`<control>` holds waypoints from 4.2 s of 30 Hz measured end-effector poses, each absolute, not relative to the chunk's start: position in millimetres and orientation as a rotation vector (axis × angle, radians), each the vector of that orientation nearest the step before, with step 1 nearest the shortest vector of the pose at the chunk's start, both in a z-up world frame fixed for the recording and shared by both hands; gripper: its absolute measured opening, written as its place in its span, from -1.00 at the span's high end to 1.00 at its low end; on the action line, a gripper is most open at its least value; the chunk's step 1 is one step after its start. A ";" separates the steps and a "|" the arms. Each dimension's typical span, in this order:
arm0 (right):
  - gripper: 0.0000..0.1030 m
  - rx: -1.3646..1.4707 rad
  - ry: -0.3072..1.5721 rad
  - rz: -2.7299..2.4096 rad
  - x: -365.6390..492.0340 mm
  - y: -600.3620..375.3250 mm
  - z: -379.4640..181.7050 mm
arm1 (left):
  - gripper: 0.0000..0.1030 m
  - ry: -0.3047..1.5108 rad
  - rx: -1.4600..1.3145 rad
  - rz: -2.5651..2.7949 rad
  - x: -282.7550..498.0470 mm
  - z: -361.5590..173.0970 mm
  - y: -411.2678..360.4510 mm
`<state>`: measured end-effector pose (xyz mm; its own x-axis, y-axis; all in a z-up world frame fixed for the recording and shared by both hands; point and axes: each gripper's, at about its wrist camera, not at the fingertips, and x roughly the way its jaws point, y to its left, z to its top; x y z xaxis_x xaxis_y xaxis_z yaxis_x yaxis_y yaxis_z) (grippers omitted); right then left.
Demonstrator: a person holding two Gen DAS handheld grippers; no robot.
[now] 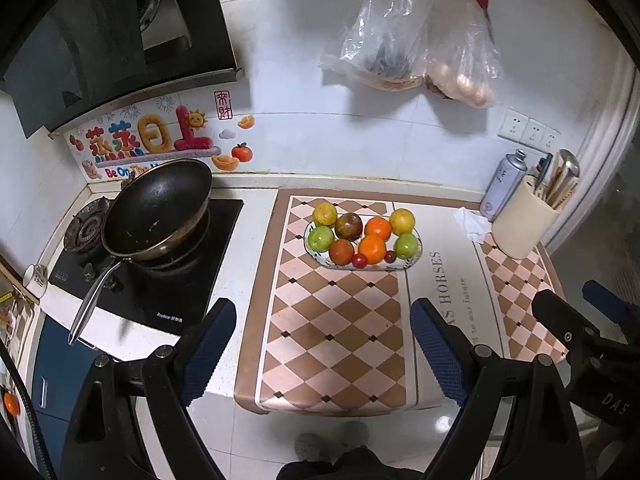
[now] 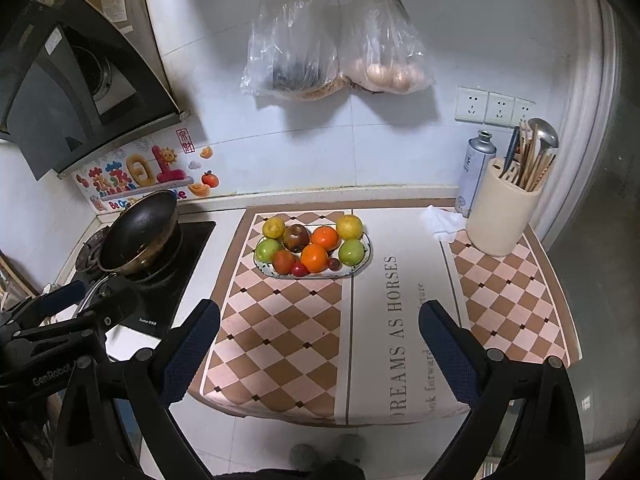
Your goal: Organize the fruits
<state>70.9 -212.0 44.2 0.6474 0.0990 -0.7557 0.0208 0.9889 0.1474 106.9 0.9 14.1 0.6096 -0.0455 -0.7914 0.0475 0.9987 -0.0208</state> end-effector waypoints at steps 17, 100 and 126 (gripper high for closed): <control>-0.97 0.143 0.954 0.019 183.7 -222.1 -18.1 | -0.73 0.989 0.024 0.023 195.4 -32.4 -4.2; -0.98 0.107 0.941 0.052 172.2 -222.5 -10.3 | -0.99 0.944 0.021 0.038 170.7 -25.2 -11.2; -0.98 0.115 0.937 0.049 160.2 -222.2 -5.7 | -0.99 0.923 0.021 0.034 166.8 -15.9 -12.5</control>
<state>160.2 -222.2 -5.7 0.5916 0.0924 -0.8009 0.0076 0.9927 0.1201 166.8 -12.5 -15.9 0.6027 0.0389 -0.7970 -0.0206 0.9992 0.0332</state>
